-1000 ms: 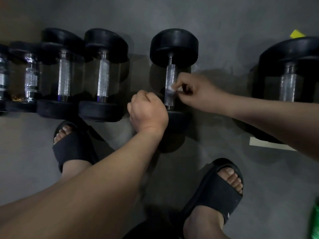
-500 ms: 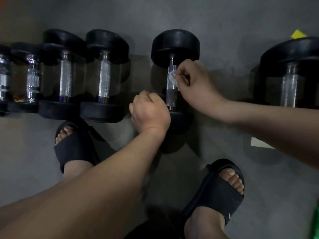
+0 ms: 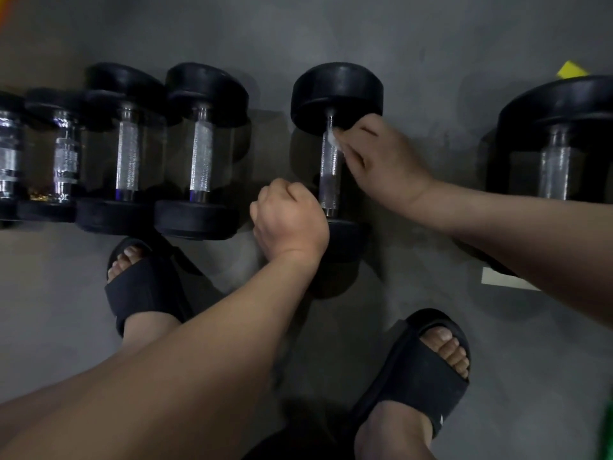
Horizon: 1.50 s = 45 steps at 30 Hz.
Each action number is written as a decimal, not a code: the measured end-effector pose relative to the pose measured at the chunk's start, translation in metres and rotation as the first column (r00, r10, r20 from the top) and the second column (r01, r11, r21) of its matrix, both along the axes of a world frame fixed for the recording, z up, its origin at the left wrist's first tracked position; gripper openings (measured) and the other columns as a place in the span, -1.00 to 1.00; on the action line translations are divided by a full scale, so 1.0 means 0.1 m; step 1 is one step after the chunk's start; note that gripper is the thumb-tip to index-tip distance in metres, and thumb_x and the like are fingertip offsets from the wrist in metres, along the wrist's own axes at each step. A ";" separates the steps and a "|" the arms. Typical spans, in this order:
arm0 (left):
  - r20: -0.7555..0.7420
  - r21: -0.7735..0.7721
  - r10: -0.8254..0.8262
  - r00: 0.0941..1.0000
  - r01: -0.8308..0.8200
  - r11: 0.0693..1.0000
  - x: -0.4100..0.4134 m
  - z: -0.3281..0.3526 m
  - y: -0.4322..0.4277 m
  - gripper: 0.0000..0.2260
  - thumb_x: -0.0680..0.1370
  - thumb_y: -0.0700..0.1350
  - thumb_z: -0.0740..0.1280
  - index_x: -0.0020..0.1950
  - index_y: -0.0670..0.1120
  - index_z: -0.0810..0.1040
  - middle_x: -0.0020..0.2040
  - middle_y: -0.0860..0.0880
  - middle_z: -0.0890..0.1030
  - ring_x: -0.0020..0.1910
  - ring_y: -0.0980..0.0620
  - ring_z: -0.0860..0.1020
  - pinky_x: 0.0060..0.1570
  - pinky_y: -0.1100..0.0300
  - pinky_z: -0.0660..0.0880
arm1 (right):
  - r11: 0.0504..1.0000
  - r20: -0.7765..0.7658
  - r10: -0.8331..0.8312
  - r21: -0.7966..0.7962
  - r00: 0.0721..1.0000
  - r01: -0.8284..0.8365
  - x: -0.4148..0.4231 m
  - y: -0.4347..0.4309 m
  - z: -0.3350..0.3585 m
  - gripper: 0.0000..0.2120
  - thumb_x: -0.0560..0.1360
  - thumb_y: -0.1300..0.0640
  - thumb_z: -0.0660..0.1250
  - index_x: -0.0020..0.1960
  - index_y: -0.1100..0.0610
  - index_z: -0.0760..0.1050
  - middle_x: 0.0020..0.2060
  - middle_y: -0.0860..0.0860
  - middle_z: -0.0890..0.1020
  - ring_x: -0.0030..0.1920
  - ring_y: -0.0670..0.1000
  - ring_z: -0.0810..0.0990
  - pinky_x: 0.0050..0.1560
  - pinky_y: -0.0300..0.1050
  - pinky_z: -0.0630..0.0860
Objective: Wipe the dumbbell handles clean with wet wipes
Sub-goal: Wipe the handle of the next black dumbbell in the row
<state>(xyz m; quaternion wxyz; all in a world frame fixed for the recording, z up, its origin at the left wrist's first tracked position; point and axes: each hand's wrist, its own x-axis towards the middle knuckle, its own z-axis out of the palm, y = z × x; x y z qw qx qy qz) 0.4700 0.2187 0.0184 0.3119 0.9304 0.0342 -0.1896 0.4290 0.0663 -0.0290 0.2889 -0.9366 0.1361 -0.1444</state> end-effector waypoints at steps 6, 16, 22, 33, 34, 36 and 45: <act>0.019 -0.003 -0.002 1.000 0.002 1.000 0.00 -0.01 0.00 -0.75 0.63 -0.10 0.10 -0.11 -0.11 0.52 0.08 -0.17 0.60 0.13 -0.22 0.47 0.03 0.03 0.31 | 0.999 -0.036 -0.037 -0.017 0.999 0.036 0.06 0.00 0.09 -0.74 0.64 0.08 0.24 -0.02 0.22 0.63 -0.18 0.14 0.55 -0.25 0.14 0.52 -0.27 -0.01 0.44; 0.041 -0.019 0.007 0.999 -0.006 1.000 0.00 -0.03 0.01 -0.74 0.63 -0.11 0.11 -0.05 -0.17 0.57 0.10 -0.19 0.60 0.14 -0.24 0.48 0.00 0.06 0.29 | 0.875 -0.177 0.482 0.144 0.858 -0.462 -0.25 -0.12 0.13 -0.92 0.46 0.32 0.36 -0.13 0.17 0.54 -0.17 0.08 0.54 -0.17 0.07 0.54 -0.16 -0.07 0.47; 0.022 -0.036 0.022 1.000 -0.021 0.999 0.00 -0.05 0.01 -0.73 0.63 -0.10 0.11 -0.03 -0.15 0.58 0.09 -0.16 0.60 0.13 -0.21 0.49 0.02 0.05 0.32 | 0.937 -0.169 0.122 0.345 0.978 -0.058 -0.21 0.01 0.03 -0.84 0.50 0.28 0.34 -0.15 0.05 0.45 -0.26 -0.06 0.52 -0.23 -0.05 0.50 -0.19 -0.15 0.47; 0.019 -0.065 0.048 0.999 -0.047 0.997 -0.01 -0.08 0.01 -0.71 0.60 -0.08 0.11 -0.03 -0.14 0.61 0.06 -0.14 0.63 0.10 -0.21 0.51 0.07 -0.01 0.42 | 0.924 -0.121 0.084 0.382 0.989 -0.032 -0.23 0.09 0.02 -0.88 0.51 0.21 0.35 -0.16 0.03 0.53 -0.23 -0.01 0.54 -0.22 -0.10 0.50 -0.16 -0.18 0.43; 0.020 -0.067 0.048 0.999 -0.047 0.997 -0.01 -0.07 0.01 -0.72 0.60 -0.09 0.11 -0.04 -0.14 0.60 0.06 -0.15 0.62 0.11 -0.22 0.51 0.07 0.00 0.41 | 0.925 -0.126 0.168 0.363 0.978 -0.112 -0.30 0.11 0.04 -0.91 0.50 0.19 0.36 -0.18 0.06 0.53 -0.24 0.00 0.53 -0.24 -0.06 0.50 -0.18 -0.15 0.43; 0.022 -0.067 0.048 0.999 -0.047 0.997 0.00 -0.07 0.01 -0.72 0.61 -0.10 0.12 -0.04 -0.14 0.60 0.06 -0.16 0.62 0.11 -0.22 0.50 0.07 0.01 0.39 | 0.910 -0.163 0.274 0.364 0.948 -0.200 -0.38 0.09 0.08 -0.92 0.49 0.18 0.37 -0.18 0.14 0.55 -0.23 0.00 0.50 -0.25 -0.04 0.49 -0.20 -0.16 0.43; -0.051 0.035 0.024 0.998 -0.023 0.999 -0.21 0.11 -0.18 -0.73 0.64 -0.06 0.09 0.08 -0.10 0.56 0.21 -0.11 0.55 0.23 -0.17 0.40 0.22 -0.04 0.34 | 0.989 -0.203 0.000 0.145 0.979 0.030 -0.22 -0.05 0.18 -0.84 0.56 0.14 0.36 0.10 0.12 0.65 -0.07 0.06 0.55 -0.14 0.01 0.58 -0.11 -0.27 0.44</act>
